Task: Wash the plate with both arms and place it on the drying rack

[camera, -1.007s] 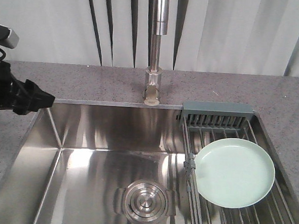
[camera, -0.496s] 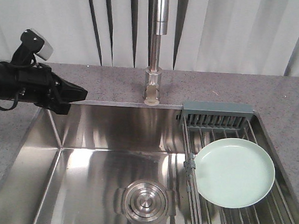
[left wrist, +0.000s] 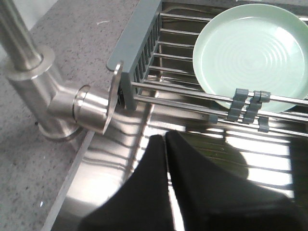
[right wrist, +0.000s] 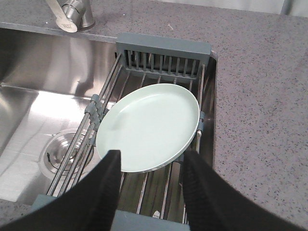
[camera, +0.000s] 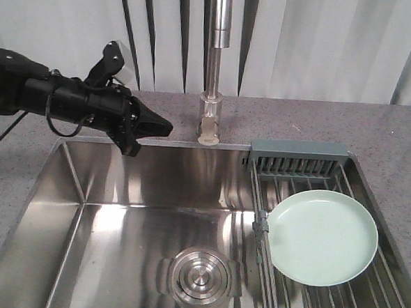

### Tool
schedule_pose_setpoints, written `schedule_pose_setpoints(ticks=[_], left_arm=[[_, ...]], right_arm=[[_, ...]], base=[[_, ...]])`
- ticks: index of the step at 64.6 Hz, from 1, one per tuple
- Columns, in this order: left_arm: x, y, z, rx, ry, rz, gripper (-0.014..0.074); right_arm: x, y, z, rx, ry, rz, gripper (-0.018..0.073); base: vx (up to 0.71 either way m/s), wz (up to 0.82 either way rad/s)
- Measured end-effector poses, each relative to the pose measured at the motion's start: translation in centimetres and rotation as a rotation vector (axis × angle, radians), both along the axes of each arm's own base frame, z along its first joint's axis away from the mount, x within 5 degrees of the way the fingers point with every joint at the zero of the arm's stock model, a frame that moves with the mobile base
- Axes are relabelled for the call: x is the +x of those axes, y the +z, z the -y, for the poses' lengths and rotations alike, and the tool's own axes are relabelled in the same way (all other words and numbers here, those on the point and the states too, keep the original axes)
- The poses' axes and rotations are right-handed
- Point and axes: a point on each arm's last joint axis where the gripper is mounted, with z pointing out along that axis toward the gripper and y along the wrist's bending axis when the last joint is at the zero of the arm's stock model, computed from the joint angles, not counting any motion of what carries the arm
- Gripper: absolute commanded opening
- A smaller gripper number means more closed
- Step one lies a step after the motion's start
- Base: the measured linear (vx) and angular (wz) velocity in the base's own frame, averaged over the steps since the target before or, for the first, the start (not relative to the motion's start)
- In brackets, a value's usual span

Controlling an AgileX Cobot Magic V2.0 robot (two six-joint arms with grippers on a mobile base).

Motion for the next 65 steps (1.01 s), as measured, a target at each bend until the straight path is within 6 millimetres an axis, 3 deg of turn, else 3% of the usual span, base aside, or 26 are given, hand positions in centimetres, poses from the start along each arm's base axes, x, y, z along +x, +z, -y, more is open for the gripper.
schedule_pose_setpoints(ticks=[33,65], left_arm=[[3.1,-1.3,6.9,-0.012,-0.133,0.070,-0.0008],[6.5,-1.1,7.9,-0.004,-0.051,0.204,-0.0008]], right_arm=[[0.0,0.0,0.0,0.000,0.000,0.000,0.0301],[0.0,0.0,0.0,0.000,0.000,0.000,0.0301]], base=[[0.00,0.00],[0.00,0.00]])
